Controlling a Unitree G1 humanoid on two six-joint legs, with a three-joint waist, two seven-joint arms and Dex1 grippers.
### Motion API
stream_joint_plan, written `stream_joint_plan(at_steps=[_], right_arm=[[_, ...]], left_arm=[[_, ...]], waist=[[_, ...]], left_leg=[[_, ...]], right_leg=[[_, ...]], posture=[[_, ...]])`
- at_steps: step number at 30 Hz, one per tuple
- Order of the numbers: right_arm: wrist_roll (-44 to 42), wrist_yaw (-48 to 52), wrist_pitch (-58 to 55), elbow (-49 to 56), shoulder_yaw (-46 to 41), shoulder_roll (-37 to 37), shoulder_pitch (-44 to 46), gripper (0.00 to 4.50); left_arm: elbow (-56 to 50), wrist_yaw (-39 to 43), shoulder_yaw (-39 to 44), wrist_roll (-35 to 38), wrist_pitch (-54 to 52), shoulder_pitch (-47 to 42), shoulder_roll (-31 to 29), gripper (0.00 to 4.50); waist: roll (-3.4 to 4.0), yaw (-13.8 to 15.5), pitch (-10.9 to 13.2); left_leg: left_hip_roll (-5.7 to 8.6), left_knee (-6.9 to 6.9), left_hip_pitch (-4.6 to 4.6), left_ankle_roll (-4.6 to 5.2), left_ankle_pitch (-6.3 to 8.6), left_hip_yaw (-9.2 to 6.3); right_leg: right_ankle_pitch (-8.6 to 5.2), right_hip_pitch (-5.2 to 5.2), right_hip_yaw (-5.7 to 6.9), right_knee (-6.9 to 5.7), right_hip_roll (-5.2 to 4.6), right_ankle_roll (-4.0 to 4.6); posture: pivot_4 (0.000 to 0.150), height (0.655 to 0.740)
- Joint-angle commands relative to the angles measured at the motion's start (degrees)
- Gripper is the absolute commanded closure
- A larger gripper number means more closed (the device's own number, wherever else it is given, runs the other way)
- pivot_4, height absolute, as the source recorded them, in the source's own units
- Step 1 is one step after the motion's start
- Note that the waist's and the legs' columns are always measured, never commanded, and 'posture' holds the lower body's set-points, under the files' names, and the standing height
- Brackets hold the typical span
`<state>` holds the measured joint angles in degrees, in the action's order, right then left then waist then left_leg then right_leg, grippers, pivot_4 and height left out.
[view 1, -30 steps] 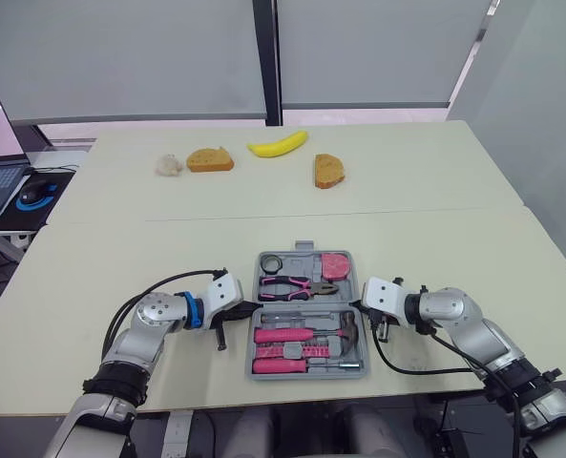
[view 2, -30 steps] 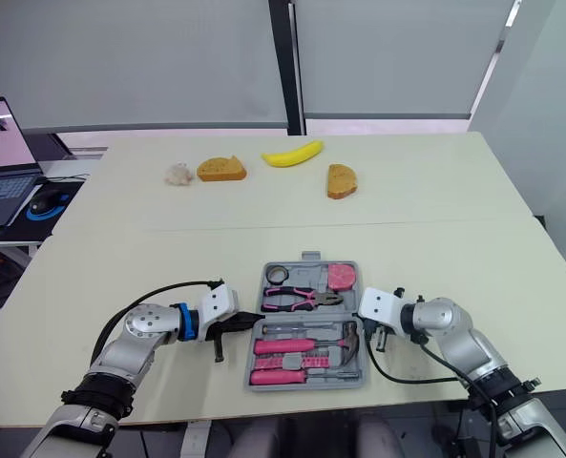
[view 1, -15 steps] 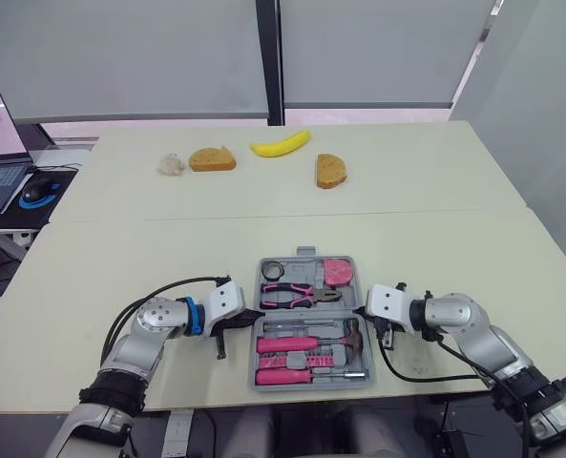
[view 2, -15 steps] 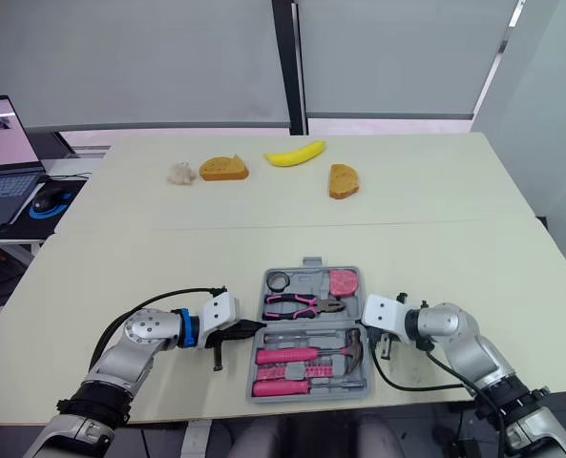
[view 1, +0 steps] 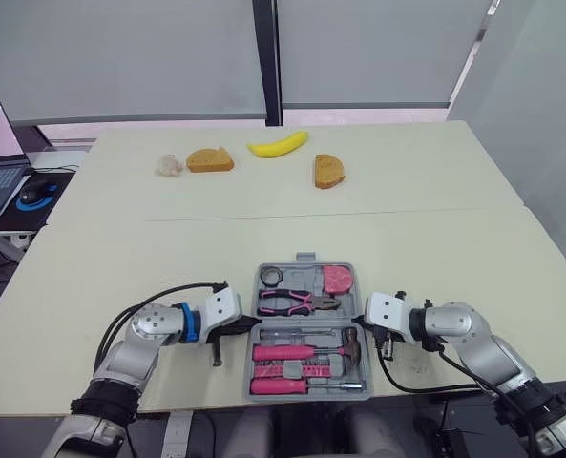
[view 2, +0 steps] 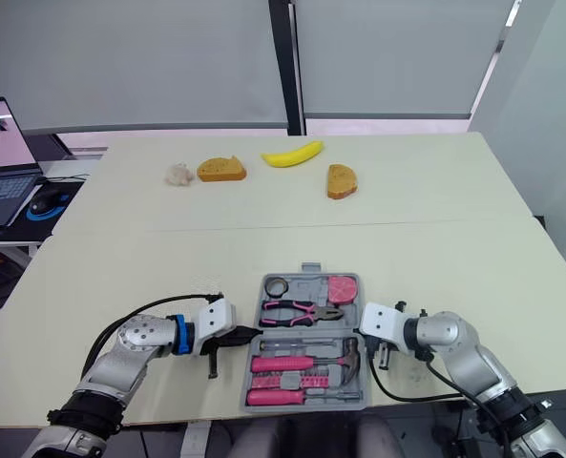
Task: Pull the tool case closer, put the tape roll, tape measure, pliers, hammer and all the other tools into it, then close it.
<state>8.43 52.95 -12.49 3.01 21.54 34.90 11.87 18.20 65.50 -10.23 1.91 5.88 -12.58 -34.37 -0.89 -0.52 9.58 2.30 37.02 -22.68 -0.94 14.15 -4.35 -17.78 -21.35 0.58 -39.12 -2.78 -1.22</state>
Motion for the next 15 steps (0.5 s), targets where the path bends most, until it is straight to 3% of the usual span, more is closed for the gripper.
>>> stream_joint_plan(at_steps=[1, 15], right_arm=[[-0.62, 1.13, 0.92, 2.83, 2.15, -1.66, 0.10, 4.50], [0.13, 0.49, 1.58, 1.34, 1.78, -3.19, 1.57, 4.50]], left_arm=[[-3.21, 0.49, -0.36, 1.57, 0.54, 0.08, 0.41, 4.48], [-2.96, 0.28, -0.39, 1.36, 0.61, 0.05, 0.35, 4.48]], waist=[[0.00, 0.00, 0.00], [0.00, -0.50, 0.00]], left_leg=[[0.00, 0.00, 0.00, 0.00, 0.00, 0.00], [-0.05, 0.00, 0.03, 0.00, 0.00, -0.01]], right_leg=[[0.00, 0.00, 0.01, 0.00, 0.00, 0.00], [0.00, 0.00, 0.00, -0.04, 0.06, 0.00]], posture=[[0.150, 0.7400], [0.150, 0.7400]])
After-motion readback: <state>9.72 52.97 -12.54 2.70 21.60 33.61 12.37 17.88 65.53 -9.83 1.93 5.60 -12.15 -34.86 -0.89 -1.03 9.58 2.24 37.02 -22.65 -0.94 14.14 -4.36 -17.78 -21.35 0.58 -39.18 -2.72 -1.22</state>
